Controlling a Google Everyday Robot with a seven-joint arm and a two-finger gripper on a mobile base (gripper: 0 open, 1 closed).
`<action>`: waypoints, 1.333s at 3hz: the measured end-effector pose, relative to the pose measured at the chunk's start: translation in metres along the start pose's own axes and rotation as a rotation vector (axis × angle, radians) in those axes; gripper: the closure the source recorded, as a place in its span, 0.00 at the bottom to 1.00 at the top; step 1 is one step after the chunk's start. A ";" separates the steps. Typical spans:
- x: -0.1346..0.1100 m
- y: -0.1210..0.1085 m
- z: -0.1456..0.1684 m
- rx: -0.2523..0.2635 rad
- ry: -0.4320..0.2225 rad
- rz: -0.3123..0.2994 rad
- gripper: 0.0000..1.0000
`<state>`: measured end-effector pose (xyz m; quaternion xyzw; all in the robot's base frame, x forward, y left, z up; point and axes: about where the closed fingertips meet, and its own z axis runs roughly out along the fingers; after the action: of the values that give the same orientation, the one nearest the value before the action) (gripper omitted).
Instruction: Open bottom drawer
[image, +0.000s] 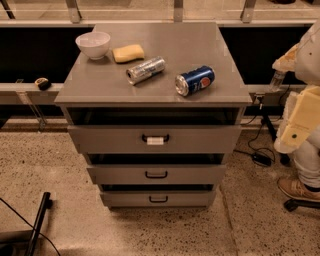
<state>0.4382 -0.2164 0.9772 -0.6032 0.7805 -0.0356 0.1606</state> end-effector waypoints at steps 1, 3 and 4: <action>0.000 0.000 0.000 0.000 0.000 0.000 0.00; 0.014 0.032 0.116 -0.097 -0.116 -0.037 0.00; 0.019 0.041 0.143 -0.102 -0.123 -0.037 0.00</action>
Offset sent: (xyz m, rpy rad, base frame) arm 0.0255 0.0010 -0.1966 0.1733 0.0627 0.0723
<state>0.4379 -0.2040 0.8278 -0.6258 0.7587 0.0383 0.1767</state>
